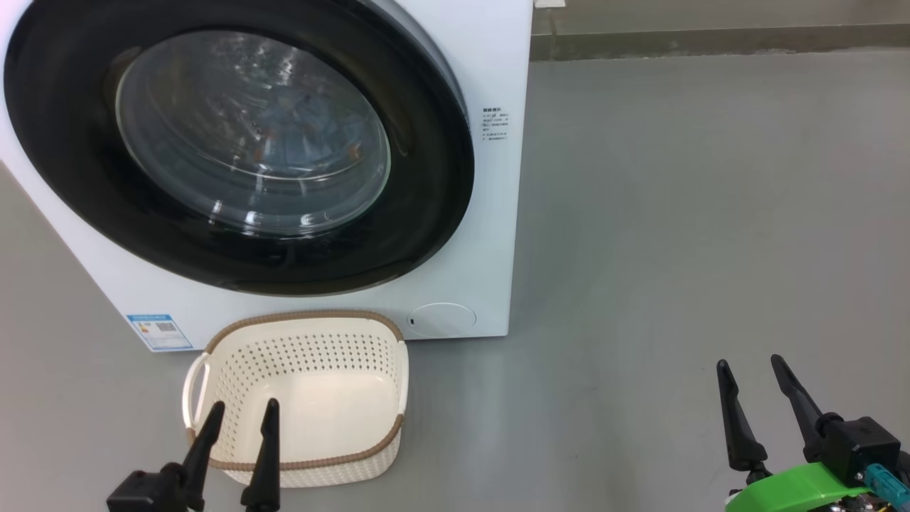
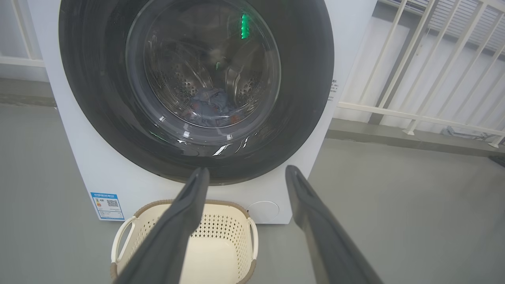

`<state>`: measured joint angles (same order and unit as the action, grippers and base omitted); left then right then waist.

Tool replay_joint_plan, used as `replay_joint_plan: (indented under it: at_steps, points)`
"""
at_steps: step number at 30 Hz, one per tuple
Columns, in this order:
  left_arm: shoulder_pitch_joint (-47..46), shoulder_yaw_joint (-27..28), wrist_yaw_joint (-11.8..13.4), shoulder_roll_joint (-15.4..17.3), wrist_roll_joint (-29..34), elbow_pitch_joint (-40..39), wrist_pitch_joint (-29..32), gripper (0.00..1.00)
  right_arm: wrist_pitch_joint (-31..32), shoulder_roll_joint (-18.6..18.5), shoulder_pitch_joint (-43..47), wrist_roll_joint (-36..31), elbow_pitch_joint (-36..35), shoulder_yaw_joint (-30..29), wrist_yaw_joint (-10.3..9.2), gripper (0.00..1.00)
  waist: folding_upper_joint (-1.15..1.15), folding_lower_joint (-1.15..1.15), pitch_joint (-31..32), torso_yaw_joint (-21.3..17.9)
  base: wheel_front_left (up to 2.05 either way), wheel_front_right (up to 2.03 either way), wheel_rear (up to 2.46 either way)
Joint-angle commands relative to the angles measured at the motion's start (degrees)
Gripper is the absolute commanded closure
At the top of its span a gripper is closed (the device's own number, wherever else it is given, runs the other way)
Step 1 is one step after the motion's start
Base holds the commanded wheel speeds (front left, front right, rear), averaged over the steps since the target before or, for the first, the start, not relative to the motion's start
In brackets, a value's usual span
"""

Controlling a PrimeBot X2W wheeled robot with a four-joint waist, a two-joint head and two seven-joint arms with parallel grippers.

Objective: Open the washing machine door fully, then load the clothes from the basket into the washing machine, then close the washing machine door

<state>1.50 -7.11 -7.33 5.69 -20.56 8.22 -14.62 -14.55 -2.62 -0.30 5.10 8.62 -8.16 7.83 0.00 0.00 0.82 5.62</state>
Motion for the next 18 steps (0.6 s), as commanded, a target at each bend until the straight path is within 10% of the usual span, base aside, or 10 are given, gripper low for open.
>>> replay_joint_plan:
  at_steps: [1,18]
  points:
    - [-0.64,2.15,-0.15,0.33,0.89,-1.45,-0.38,0.00,-0.42,-0.27,-0.75,0.06,-1.44,1.52,-0.34,0.00,0.00,0.00,0.01,0.05,0.00,0.00,0.00]
    - [-0.30,2.09,-0.15,0.10,1.27,-1.07,-0.38,0.00,-0.44,-0.26,-0.89,-0.57,-2.10,1.69,-0.34,0.00,0.00,0.00,0.17,0.40,0.00,0.00,0.00]
